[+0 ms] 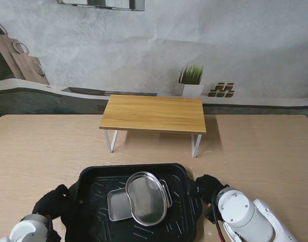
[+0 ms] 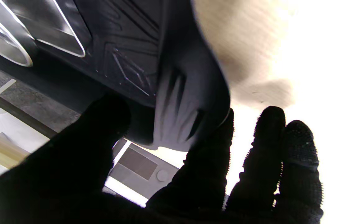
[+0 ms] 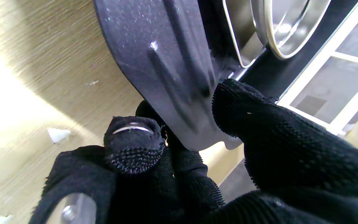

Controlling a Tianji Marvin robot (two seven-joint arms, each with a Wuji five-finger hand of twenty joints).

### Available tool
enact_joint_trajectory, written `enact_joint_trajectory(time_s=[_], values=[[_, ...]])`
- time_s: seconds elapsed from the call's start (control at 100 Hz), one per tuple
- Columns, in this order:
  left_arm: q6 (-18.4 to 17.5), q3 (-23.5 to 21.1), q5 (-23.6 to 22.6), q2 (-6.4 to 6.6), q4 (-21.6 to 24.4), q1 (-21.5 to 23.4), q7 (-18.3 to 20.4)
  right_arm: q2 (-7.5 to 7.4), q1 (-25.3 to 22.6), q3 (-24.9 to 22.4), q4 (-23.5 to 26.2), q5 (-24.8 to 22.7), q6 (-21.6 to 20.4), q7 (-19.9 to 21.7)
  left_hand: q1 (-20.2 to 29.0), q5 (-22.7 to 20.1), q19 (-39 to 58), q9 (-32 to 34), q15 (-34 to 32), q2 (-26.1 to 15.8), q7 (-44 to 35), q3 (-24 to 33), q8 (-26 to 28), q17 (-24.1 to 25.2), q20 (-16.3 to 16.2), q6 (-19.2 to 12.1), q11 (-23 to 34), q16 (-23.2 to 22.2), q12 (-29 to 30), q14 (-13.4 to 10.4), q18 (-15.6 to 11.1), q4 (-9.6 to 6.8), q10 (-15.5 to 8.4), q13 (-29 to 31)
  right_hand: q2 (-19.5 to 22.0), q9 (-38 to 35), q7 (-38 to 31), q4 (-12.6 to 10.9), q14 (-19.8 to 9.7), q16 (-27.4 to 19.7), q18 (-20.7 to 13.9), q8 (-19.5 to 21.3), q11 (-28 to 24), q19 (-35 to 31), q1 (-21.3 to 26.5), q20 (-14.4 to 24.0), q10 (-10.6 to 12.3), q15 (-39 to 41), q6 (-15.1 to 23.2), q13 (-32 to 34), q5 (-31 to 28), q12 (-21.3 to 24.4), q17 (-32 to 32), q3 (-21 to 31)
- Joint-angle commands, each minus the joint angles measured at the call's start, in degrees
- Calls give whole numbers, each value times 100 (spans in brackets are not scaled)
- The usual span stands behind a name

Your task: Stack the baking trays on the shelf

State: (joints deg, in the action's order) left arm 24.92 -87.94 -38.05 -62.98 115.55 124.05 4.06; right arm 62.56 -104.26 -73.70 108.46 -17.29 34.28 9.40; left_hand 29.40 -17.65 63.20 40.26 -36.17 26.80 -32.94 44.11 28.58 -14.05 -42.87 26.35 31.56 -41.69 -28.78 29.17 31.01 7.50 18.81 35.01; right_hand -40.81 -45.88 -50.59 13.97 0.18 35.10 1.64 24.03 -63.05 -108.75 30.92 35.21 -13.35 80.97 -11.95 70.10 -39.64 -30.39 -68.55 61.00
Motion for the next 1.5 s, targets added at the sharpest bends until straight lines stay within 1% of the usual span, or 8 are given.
enact_joint_trajectory(time_s=[0.0, 0.14, 0.25, 0.29, 0.33, 0.49, 0.82, 1.49], values=[[48, 54, -21, -50, 82, 134, 20, 58, -35, 15, 133, -2, -73, 74, -135, -133, 263, 138, -209, -66, -226, 33, 139, -120, -40, 222, 222, -123, -116, 238, 211, -136, 16, 209, 79, 123, -165, -329, 801, -39, -1638, 97, -118, -506, -142, -55, 53, 86, 500, 485, -193, -70, -80, 59], [295, 188, -254, -17, 109, 149, 100, 50, -50, 29, 147, -34, -95, 88, 208, 9, 654, 383, -596, 10, -603, 443, 451, -623, -153, 246, 700, -216, -429, 53, 226, -183, -243, 666, 22, 118, -191, -327, 796, -47, -1637, 123, -143, -509, 11, -65, 63, 85, 538, 486, -145, -79, -81, 140], [436, 356, -289, -28, 19, 36, -3, 28, -55, 56, 145, -85, -127, 148, 654, 123, 1068, 706, -1056, 43, -1188, 844, 798, -1139, -275, 217, 1245, -330, -737, -103, 243, -210, -534, 1160, -183, 67, -691, -215, 667, -71, -1718, -121, -242, -487, 790, -100, 111, 78, 686, 493, 119, 320, -81, 335], [466, 420, -245, -50, -32, -21, -130, 26, -47, 72, 137, -74, -130, 160, 1162, 111, 1211, 968, -1213, 247, -1425, 693, 934, -1345, -299, 211, 1295, -339, -1134, -145, 286, 121, -616, 1367, -208, 9, -813, -220, 657, -67, -1738, -183, -257, -478, 1190, -100, 110, 79, 740, 494, 140, 400, -81, 433], [480, 476, -162, -77, -81, -76, -266, 21, -35, 90, 129, -70, -127, 178, 1629, 51, 1372, 1293, -1371, 427, -1633, 523, 1044, -1571, -330, 201, 1241, -354, -1396, -191, 346, 272, -725, 1590, -154, -50, -873, -236, 591, -53, -1787, -229, -270, -474, 1565, -91, 153, 90, 783, 499, 94, 438, -85, 533], [315, 566, 343, -209, -194, -204, -779, 42, -29, 85, 164, 134, -66, 161, 2812, -264, 1683, 2101, -1640, 509, -2262, 241, 940, -2085, -316, 84, 983, -310, -1720, -126, 621, 296, -856, 2147, -231, -437, -727, -46, 614, 220, -1905, -167, -135, -703, 1867, 127, 190, 363, 847, 490, -383, 532, -136, 1246], [140, 321, 744, -207, 77, -229, -548, 35, -18, -152, 487, 728, 421, 372, 3006, -495, 2239, 2211, -2401, 388, -2597, 248, 655, -2448, -553, 24, 1694, -718, -1949, -175, 674, 302, -597, 2558, -57, -564, -570, 23, 402, 733, -2327, -87, -49, -1105, 1948, 564, -8, 915, 692, 502, -591, 443, -245, 1313], [250, 51, 760, -46, 451, -409, 297, -108, 330, -213, 745, 814, 1026, 835, 3281, -853, 2545, 2361, -2814, 203, -2694, -77, 583, -2794, -638, -6, 1988, -938, -2232, -285, 694, 257, -391, 2901, 67, -519, -516, -3, -18, 1146, -2733, -94, -75, -1122, 1974, 1295, -123, 1400, 552, 518, -576, 332, -365, 1251]])
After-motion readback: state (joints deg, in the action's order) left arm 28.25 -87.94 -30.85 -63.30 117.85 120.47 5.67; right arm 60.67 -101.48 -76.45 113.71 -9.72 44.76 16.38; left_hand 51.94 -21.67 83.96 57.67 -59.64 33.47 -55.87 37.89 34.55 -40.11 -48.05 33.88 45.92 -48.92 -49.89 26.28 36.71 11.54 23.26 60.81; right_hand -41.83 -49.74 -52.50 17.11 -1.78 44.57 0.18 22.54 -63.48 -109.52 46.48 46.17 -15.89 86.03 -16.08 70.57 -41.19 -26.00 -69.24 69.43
